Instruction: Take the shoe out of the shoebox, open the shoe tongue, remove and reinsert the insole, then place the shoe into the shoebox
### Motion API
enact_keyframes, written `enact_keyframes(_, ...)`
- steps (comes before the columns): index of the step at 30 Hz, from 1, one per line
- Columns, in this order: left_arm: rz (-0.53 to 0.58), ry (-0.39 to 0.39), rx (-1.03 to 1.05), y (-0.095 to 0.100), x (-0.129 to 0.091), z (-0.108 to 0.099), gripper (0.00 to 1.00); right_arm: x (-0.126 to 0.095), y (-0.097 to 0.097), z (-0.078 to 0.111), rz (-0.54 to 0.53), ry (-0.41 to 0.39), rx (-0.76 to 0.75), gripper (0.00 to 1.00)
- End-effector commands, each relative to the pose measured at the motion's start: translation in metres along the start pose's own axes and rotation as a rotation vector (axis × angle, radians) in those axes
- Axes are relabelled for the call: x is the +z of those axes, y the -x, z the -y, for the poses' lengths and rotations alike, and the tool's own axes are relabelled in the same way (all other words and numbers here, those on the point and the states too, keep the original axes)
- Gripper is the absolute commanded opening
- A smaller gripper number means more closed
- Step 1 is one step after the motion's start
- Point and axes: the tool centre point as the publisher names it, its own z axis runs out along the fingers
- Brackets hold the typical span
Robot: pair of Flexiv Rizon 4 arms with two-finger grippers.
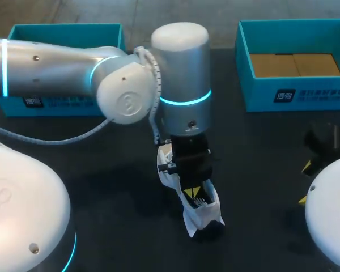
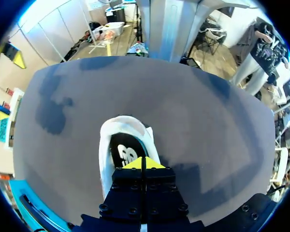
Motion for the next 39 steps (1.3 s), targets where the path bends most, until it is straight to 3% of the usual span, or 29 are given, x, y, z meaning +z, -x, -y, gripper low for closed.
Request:
enact_keyframes(1,-0.114,0.005,0.010,0.007,0.009,-0.001,0.00,0.000,-0.003,0.001,0.006,0.002,0.001,1.00)
enact_keyframes(21,-0.203,-0.031,0.021,0.002,0.048,-0.004,0.00,0.000,-0.003,0.001,0.006,0.002,0.001,1.00)
enact_keyframes(30,-0.100,-0.030,-0.016,0.002,0.063,-0.007,0.00,0.000,-0.003,0.001,0.006,0.002,0.001,1.00)
enact_keyframes(39,-0.086,-0.016,-0.048,0.001,0.073,-0.010,0.00,0.000,-0.003,0.001,0.006,0.002,0.001,1.00)
